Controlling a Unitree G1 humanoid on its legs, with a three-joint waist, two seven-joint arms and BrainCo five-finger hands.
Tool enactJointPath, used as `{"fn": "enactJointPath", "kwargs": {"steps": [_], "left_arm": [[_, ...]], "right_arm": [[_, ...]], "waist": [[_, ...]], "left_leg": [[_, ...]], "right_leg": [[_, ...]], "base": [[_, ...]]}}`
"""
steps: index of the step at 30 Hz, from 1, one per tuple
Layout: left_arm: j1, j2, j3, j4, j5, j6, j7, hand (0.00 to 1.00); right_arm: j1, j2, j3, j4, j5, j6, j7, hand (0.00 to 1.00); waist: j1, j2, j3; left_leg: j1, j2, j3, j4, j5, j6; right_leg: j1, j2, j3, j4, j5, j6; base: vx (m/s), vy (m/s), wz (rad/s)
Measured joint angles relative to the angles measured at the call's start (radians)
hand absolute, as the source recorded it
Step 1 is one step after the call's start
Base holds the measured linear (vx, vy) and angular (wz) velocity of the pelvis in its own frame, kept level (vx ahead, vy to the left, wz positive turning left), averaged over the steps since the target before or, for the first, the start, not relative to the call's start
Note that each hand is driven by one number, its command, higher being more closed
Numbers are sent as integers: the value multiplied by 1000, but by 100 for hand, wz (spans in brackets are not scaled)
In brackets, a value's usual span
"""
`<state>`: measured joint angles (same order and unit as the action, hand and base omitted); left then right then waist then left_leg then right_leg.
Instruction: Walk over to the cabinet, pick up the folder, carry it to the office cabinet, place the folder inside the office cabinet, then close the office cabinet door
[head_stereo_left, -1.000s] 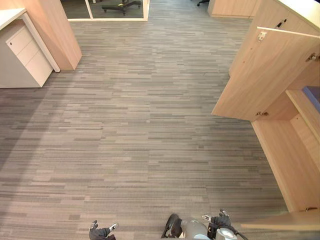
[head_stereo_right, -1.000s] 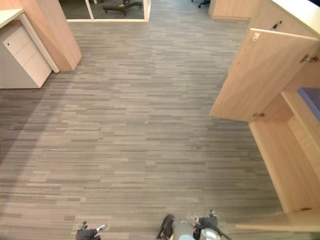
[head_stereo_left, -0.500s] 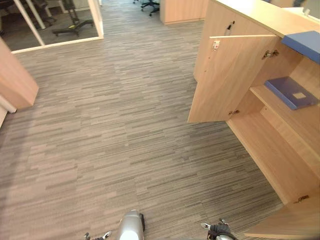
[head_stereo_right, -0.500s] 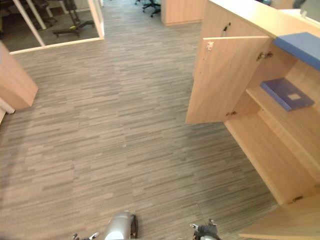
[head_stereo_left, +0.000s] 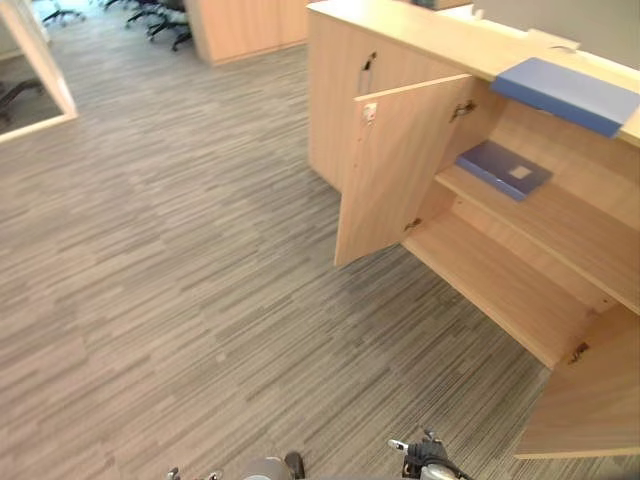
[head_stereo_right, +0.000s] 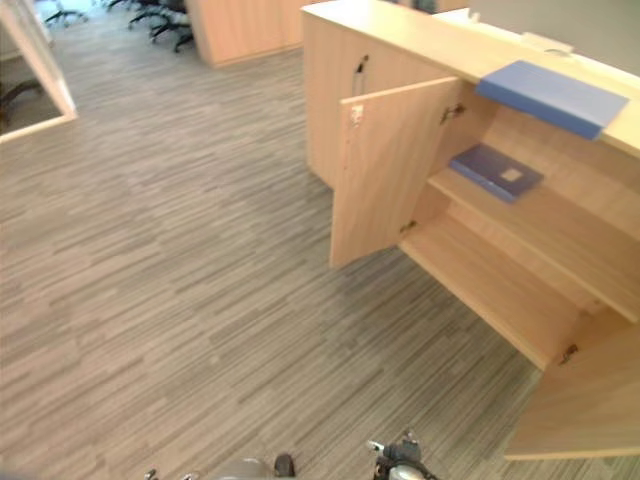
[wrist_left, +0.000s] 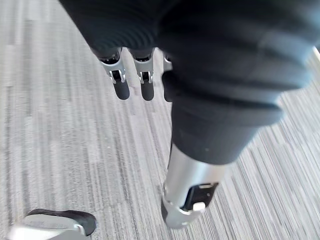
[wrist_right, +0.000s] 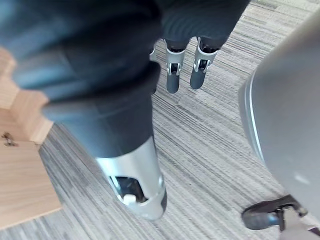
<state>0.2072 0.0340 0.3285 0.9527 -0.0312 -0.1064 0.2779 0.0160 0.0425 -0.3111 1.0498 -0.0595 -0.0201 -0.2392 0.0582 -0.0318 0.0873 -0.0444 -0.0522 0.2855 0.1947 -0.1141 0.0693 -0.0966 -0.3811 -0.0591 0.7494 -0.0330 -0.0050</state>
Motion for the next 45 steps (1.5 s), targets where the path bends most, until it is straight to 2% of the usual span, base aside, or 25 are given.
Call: {"fn": "enactJointPath", "kwargs": {"steps": [1,2,4,5,7,8,10,11,13,15,19,21,22,23,26,28,29,31,33,34,35,36,38,41,45], "left_arm": [[2,1,-1,0,21,0,-1,0],[6,1,-2,1,22,0,-1,0],[5,1,-9,2,22,0,-1,0],[0,-8,-10,2,21,0,-1,0],[-8,-20,-10,2,17,-1,0,0],[-10,-19,-9,1,17,-1,-1,0],[-9,-16,1,-1,18,-1,-2,0],[-11,-19,6,12,20,2,-3,0],[-12,-33,6,9,34,2,-3,0],[-12,-30,8,5,41,4,-12,0],[-14,-29,6,2,44,14,-13,0],[-9,-25,5,-14,43,17,-13,0],[-3,-26,8,-40,43,20,-13,0],[-1,-31,9,-72,41,21,-12,0],[-4,-34,7,-135,40,17,-11,0],[-11,-30,1,-140,40,14,-10,0],[-11,-27,0,-140,39,10,-10,0],[-11,-27,5,-140,38,7,-6,0],[-9,-34,11,-138,36,5,1,0],[-5,-42,16,-134,32,2,4,0],[-9,-40,41,-113,17,1,7,0],[-27,-29,52,-109,5,-1,15,0],[-44,-34,73,-94,-14,-1,20,0],[-57,-37,79,-85,-25,-1,20,0],[-67,-40,80,-60,-45,-3,22,0]], "right_arm": [[4,-2,1,-15,0,-1,0,0],[6,-4,15,-24,0,-3,0,0],[6,-9,30,-32,0,-5,0,0],[-4,-19,29,-33,0,-9,0,0],[-18,-31,28,-33,0,-10,0,0],[-21,-33,27,-34,0,-11,0,0],[-4,-32,16,-35,0,-11,0,0],[22,-39,-6,-35,2,-12,4,0],[25,-45,-43,-34,0,-12,3,0],[26,-29,-76,-35,0,-12,4,0],[28,-22,-102,-34,1,-7,3,0],[37,-17,-98,-36,11,-7,2,0],[41,-11,-93,-38,26,-7,1,0],[48,-12,-77,-46,38,-7,-1,0],[40,-11,-9,-69,39,-5,-12,0],[18,-5,-1,-65,39,-4,-18,0],[-7,0,-1,-54,39,-4,-19,0],[-12,1,-2,-53,39,-3,-19,0],[-11,-1,-2,-52,42,-4,-18,0],[-7,-2,-2,-52,51,-4,-18,0],[-2,10,0,-41,87,-4,-17,0],[-6,28,22,-31,127,-5,-16,0],[-28,29,27,-26,169,-7,-11,0],[-70,29,29,-29,199,-17,-9,0],[-70,28,16,-31,210,-22,-9,0]], "waist": [[-8,2,1],[-13,5,4],[-17,11,8],[-17,25,29],[-17,47,53],[-24,44,63],[-24,27,66],[-25,20,61],[-29,43,51],[-29,41,52],[-33,47,48],[-36,42,50],[-33,37,52],[-28,38,52],[1,34,54],[15,30,56],[20,24,62],[28,17,70],[34,16,71],[36,21,71],[45,9,68],[39,-20,65],[48,-24,66],[48,-24,64],[52,-17,31]], "left_leg": [[48,-5,20,-38,2,3],[79,-1,41,-60,3,3],[105,12,73,-79,1,-2],[122,33,94,-82,-9,-11],[142,69,119,-78,-29,-21],[163,89,135,-80,-46,-46],[189,84,138,-85,-62,-70],[201,78,109,-93,-71,-81],[202,87,55,-113,-74,-88],[209,123,36,-130,-62,-117],[220,159,29,-117,-62,-123],[172,192,30,47,-95,-147],[104,232,30,253,-120,-140],[28,289,30,485,-112,-126],[-110,396,41,821,-124,-84],[-167,401,40,819,-143,-85],[-218,379,24,731,-152,-81],[-249,333,-10,551,-147,-89],[-262,274,-96,336,-100,-116],[-250,249,-152,219,-18,-135],[-223,209,-155,199,89,-165],[-221,187,-139,194,75,-150],[-227,172,-133,235,39,-132],[-210,158,-97,247,17,-110],[-176,131,-68,200,5,-101]], "right_leg": [[-28,-25,-86,62,-18,-9],[-44,-19,-156,75,-55,2],[-68,10,-247,43,-121,17],[-75,44,-304,-3,-164,26],[-87,98,-359,-72,-176,32],[-98,122,-429,-139,-176,33],[-91,125,-490,-241,-152,16],[-85,128,-514,-269,-149,-40],[-70,172,-527,-309,-167,-27],[-65,219,-539,-311,-197,-51],[-25,264,-563,-352,-219,-59],[31,285,-571,-414,-214,-52],[78,300,-569,-456,-206,-42],[125,321,-564,-493,-201,-40],[214,359,-493,-544,-202,-41],[235,351,-446,-569,-197,-33],[245,321,-401,-574,-181,-6],[260,267,-356,-577,-178,11],[280,216,-319,-592,-175,59],[293,199,-307,-603,-175,97],[314,164,-282,-617,-175,126],[308,157,-267,-639,-148,101],[288,143,-259,-648,-78,77],[287,116,-206,-694,21,88],[240,76,-156,-707,79,132]], "base": [[99,123,-57],[85,92,-61],[99,-3,-63],[111,-57,-69],[72,-93,-64],[75,-140,-49],[131,-219,-16],[233,-280,4],[250,-224,-1],[246,-235,-8],[296,-198,5],[225,-141,13],[204,-106,-6],[209,-75,-18],[235,59,-63],[201,151,-88],[188,197,-94],[238,323,-80],[250,363,-58],[312,491,-46],[379,543,-27],[330,464,-23],[282,359,-34],[159,201,-48],[35,70,-70]]}}
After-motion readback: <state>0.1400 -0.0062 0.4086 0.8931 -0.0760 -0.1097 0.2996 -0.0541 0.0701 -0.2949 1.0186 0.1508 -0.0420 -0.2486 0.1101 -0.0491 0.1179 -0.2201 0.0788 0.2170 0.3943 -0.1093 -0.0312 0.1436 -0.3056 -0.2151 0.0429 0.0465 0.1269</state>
